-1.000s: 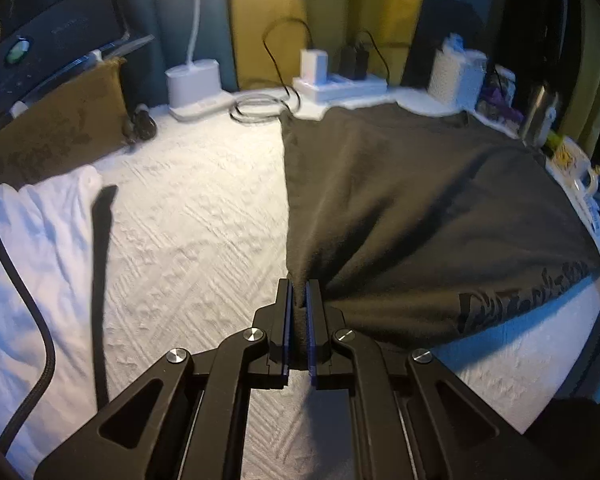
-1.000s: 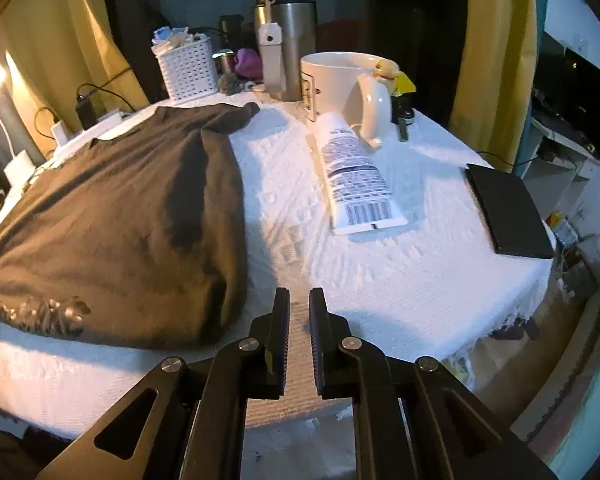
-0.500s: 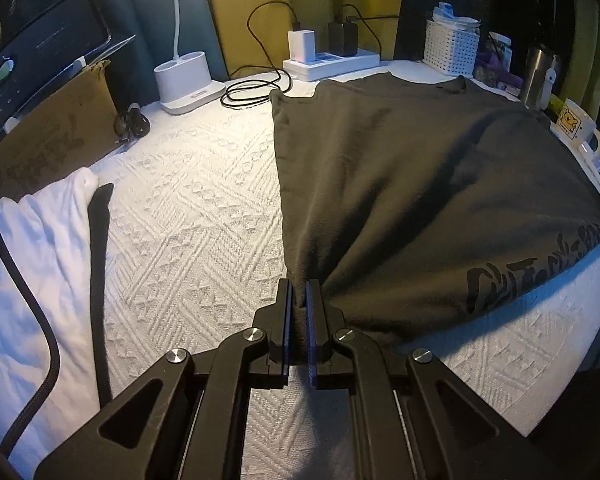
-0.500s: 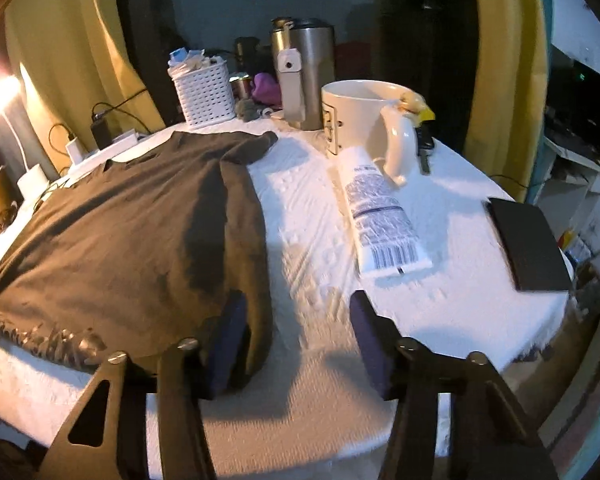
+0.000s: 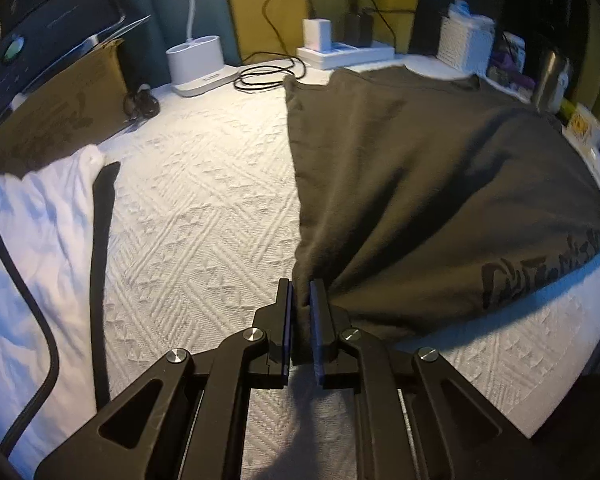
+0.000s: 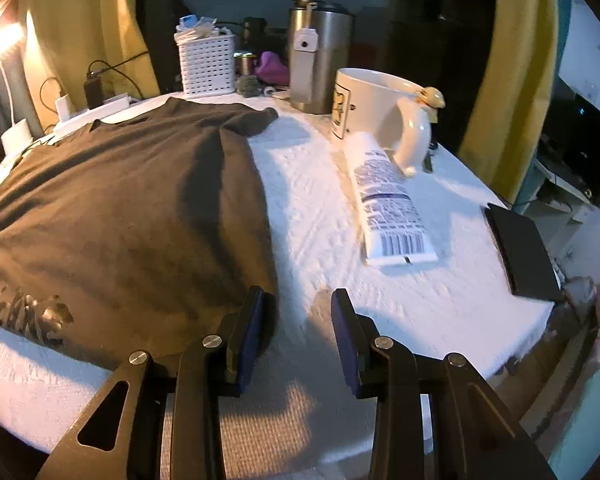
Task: Fold small clothes
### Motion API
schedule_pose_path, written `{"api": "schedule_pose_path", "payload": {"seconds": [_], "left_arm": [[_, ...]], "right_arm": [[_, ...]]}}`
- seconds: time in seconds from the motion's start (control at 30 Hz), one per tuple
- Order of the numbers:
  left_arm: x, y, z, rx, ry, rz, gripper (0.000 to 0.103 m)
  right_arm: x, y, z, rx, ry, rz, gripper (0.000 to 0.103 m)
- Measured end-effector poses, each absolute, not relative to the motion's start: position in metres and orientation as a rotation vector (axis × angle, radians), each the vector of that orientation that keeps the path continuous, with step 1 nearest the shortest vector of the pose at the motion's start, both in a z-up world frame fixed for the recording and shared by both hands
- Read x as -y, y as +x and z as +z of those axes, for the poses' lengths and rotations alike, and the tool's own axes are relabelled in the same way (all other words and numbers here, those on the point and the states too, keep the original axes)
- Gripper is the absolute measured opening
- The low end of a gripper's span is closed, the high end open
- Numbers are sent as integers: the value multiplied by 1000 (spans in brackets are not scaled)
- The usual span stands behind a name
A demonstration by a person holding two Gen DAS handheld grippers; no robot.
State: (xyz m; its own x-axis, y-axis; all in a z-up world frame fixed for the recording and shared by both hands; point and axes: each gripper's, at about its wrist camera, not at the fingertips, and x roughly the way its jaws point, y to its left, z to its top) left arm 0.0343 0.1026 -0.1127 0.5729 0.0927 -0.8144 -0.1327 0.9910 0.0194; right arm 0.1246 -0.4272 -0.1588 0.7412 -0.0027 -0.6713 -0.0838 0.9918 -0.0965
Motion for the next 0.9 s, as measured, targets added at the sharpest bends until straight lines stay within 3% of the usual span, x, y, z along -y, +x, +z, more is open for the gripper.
{"api": "schedule_pose_path", "payload": {"seconds": [0.17,0.23,0.27,0.3,0.33,0.4,0.63,0.73,0.9], "left_arm": [[-113,27,-102,-907,-81,181,10],[-118,23,-96,-885,-115,176,11],[-119,21,-93,-873,-115,180,11],[-118,21,-91,-865,-111,180,14],[-115,21,-89,-854,-107,170,19],[-109,22,-86,-837,-111,146,43],[-77,30,-70,-770,-102,44,46],[-64,31,-66,-746,-101,6,56],[-51,33,-69,-748,-112,-32,57]], "right_arm": [[428,123,-156,-754,-92,24,37],[428,123,-154,-771,-75,20,42],[429,120,-153,-772,-67,21,57],[429,117,-150,-766,-53,27,78],[430,114,-147,-748,-30,36,85],[429,108,-139,-734,9,68,87],[411,95,-132,-747,72,149,87],[400,92,-134,-757,70,170,87],[388,90,-146,-802,137,203,87]]}}
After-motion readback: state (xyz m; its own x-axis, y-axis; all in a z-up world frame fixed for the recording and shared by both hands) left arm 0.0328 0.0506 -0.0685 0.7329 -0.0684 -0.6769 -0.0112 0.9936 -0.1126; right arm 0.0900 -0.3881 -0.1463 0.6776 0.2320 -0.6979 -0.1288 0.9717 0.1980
